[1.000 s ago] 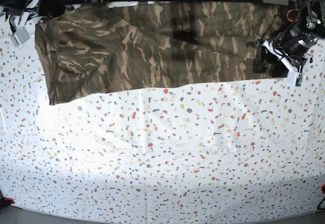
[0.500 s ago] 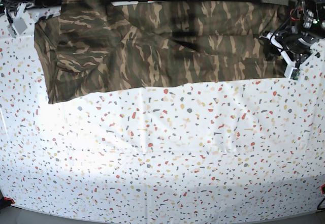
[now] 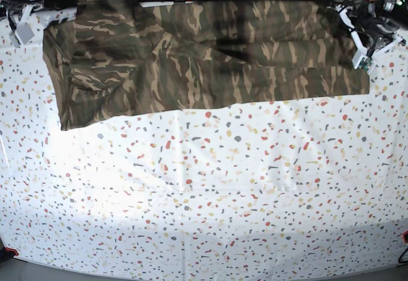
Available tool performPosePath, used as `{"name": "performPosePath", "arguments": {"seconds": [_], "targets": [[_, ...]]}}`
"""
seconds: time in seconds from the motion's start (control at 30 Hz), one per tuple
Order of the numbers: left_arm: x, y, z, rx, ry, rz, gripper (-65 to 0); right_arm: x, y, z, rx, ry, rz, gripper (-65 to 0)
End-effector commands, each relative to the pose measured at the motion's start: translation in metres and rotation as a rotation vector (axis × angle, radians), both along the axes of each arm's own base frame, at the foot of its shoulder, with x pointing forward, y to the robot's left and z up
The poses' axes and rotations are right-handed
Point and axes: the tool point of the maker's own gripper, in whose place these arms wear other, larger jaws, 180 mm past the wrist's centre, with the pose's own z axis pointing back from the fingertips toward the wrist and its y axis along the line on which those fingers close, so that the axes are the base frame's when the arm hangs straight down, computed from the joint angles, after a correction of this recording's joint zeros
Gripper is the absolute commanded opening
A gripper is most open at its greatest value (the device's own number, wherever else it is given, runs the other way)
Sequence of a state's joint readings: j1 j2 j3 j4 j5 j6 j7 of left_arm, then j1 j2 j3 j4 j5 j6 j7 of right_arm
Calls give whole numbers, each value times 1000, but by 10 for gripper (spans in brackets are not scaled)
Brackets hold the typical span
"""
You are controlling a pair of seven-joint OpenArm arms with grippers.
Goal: Fold the T-shirt properly
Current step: 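Release the fabric and raise both grippers above the folded shirt, then lower both grippers onto the folded edge of the shirt and grasp it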
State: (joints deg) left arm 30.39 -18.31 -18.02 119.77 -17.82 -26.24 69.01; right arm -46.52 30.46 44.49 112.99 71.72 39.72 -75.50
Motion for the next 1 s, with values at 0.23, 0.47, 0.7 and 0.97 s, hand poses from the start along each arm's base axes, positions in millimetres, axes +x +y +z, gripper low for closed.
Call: {"name": "performPosePath", "arguments": {"seconds": [0.23, 0.47, 0.7, 0.97], "targets": [[42, -40, 71, -103, -393, -115, -350, 17, 1, 11, 3, -76, 6, -650], [61, -45, 88, -131, -492, -124, -350, 60, 21, 37, 145, -267, -30, -650], [60, -58, 90, -226, -481, -110, -350, 98, 34, 46, 183, -391, -64, -621], [61, -63, 65, -334, -470, 13, -350, 119, 19, 50, 118, -507, -152, -414]]}}
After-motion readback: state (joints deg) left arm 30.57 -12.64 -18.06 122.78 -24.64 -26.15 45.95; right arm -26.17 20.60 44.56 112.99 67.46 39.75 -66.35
